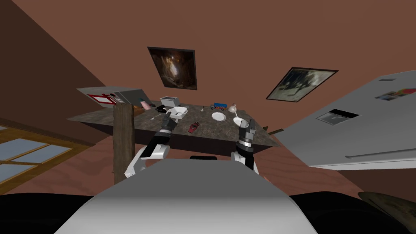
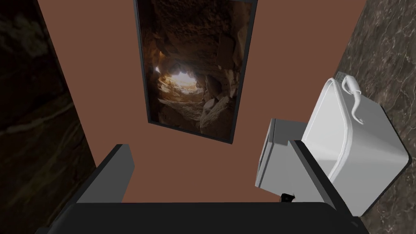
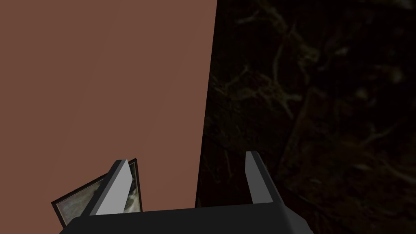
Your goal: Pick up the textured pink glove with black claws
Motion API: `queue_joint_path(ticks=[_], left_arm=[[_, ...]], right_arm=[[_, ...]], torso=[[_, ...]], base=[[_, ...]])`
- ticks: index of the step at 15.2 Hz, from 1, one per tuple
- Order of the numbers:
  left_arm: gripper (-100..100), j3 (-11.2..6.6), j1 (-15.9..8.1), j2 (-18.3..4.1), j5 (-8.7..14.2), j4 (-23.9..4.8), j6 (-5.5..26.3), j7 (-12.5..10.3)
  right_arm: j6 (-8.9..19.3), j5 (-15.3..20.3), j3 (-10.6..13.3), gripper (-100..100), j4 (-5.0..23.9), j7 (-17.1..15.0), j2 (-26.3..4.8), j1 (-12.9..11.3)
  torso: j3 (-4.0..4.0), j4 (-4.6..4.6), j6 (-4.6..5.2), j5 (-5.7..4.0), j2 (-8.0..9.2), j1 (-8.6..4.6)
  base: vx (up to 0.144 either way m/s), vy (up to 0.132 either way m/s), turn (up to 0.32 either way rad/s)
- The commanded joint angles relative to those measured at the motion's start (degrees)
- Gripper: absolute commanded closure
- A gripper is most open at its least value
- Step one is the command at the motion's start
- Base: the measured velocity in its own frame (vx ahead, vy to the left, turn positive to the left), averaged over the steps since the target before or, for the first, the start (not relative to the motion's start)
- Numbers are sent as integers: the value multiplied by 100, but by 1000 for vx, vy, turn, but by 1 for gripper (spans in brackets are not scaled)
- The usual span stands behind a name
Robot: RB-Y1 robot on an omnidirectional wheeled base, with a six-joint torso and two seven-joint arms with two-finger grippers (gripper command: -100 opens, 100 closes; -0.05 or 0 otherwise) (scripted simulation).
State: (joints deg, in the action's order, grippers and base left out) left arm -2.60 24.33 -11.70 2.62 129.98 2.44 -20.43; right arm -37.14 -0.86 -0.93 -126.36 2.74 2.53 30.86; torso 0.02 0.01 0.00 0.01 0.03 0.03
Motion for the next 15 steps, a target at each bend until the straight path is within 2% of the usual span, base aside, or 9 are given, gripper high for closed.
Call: queue_joint_path(ticks=[1, 3, 4, 7, 8, 10, 11, 14, 15], left_arm=[[-100, -21, -84, -55, 54, -23, 286, -250], [-100, -21, -84, -55, 54, -23, 499, -250], [-100, -39, -158, -97, 101, -31, 630, -471], [-100, -39, -158, -97, 101, -31, 883, -471], [-100, -58, -234, -136, 150, -40, 1063, -697], [-100, -58, -234, -136, 150, -40, 1277, -697], [-100, -77, -311, -170, 200, -49, 1412, -928], [-100, -77, -311, -170, 200, -49, 1679, -928], [-100, -97, -390, -201, 250, -58, 1859, -1163]], right_arm=[[0, 0, 0, 0, 0, 0, 0, 0], [0, 0, 0, 0, 0, 0, 0, 0], [0, 0, 0, 0, 0, 0, 0, 0], [0, 0, 0, 0, 0, 0, 0, 0], [0, 0, 0, 0, 0, 0, 0, 0], [0, 0, 0, 0, 0, 0, 0, 0], [0, 0, 0, 0, 0, 0, 0, 0], [0, 0, 0, 0, 0, 0, 0, 0], [0, 0, 0, 0, 0, 0, 0, 0]], torso=[[0, 0, 0, 0, 0, 0], [0, 0, 1, 0, 0, 0], [0, 0, 0, 0, 0, 0], [0, 0, 0, 0, 0, 0], [0, 0, -1, 0, -1, 0], [0, 0, 1, 0, -1, -1], [-1, 0, 0, 0, -1, -1], [0, 0, 0, 0, 0, 0], [-1, 0, -1, 0, -1, 0]], base=[[-11, 2, -78], [-9, 4, -56], [-9, 2, -87], [-7, 3, -38], [-7, 1, -71], [-8, 3, -67], [-8, 3, -92], [-8, 4, -39], [-7, 0, -81]])
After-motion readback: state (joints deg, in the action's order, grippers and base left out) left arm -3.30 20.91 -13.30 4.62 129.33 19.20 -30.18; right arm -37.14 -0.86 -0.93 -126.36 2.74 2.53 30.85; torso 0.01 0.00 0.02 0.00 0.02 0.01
